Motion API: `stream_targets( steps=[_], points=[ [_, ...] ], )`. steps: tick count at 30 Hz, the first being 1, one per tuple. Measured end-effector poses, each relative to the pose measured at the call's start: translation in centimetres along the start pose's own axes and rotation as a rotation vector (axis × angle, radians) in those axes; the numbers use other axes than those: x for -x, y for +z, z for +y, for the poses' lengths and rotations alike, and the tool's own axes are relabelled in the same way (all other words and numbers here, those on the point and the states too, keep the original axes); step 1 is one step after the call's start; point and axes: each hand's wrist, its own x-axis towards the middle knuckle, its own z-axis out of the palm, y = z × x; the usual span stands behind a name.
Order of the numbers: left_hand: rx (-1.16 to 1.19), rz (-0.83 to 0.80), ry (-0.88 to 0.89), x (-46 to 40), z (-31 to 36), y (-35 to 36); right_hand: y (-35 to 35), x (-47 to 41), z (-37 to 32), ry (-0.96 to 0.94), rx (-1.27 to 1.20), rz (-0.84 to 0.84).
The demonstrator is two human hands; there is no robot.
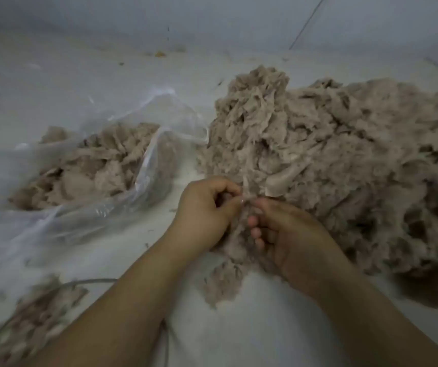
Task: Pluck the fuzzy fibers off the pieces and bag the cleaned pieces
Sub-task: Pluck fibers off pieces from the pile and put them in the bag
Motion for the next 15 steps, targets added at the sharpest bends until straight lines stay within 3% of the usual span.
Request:
stream_targets(
  steps=[7,10,15],
  points=[
    [0.306,-0.053,-0.146,0.9,-0.5,-0.6,0.8,-0.7,0.5,0.009,-0.042,0.019],
    [0.296,-0.142,-0.145,0.8,-0.7,-0.9,1.3,-0.9,0.7,-0.034,0.011,0.022],
    [0.321,-0.051,-0.138,0.9,-1.1,-0.8,1.7,-1.9,0.9,-0.078,0.103,0.091]
  ],
)
